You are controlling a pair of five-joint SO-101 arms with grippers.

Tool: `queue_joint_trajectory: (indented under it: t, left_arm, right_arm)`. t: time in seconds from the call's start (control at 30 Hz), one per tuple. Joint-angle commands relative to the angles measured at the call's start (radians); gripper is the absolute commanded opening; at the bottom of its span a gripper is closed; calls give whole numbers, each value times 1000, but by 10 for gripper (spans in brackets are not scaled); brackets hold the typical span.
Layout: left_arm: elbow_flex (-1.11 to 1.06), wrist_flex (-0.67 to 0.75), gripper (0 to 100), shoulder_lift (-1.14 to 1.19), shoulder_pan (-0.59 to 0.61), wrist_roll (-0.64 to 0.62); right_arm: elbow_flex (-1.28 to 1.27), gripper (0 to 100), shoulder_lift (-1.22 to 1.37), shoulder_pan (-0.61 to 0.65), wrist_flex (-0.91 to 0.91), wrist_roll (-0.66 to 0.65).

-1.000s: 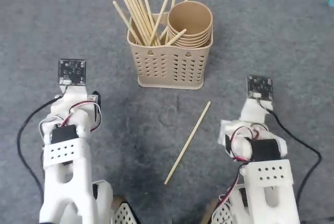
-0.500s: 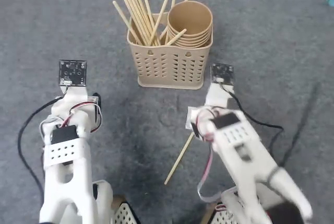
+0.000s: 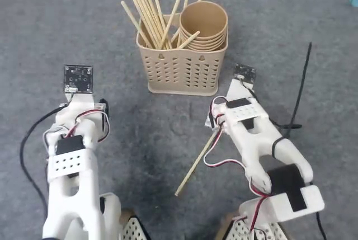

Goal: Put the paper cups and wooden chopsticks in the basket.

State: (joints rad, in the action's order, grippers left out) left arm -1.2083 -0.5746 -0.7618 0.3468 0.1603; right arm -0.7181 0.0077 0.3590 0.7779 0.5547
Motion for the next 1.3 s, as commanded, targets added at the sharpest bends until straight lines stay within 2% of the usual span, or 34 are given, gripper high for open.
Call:
queue_joint_trajectory:
  t: [0.0, 0.27, 0.5, 0.63, 0.77, 0.9, 1.07, 1.27]
  left_arm:
    - [7, 29, 166, -31, -9, -12]
    - [7, 29, 166, -31, -9, -14]
    - [5, 29, 166, -32, -63, -11]
    - [5, 29, 166, -32, -64, -11]
    - [5, 29, 166, -32, -64, -11]
    - [5, 29, 148, -34, -66, -11]
    - [-51, 29, 6, -132, -104, -9]
    - [-174, 29, 24, -361, -135, -11]
  right_arm:
    - [48, 5, -35, -19, 58, 9]
    - [48, 8, -415, -74, 278, -6]
    - [48, 8, -917, -70, 326, -158]
    - [46, 8, -1139, -68, 209, -249]
    - [46, 9, -1242, -68, 36, -315]
    - [46, 9, -1262, -68, -159, -319]
    - [46, 9, -1262, -68, -364, -319]
    - [49, 9, -1224, -42, -570, -319]
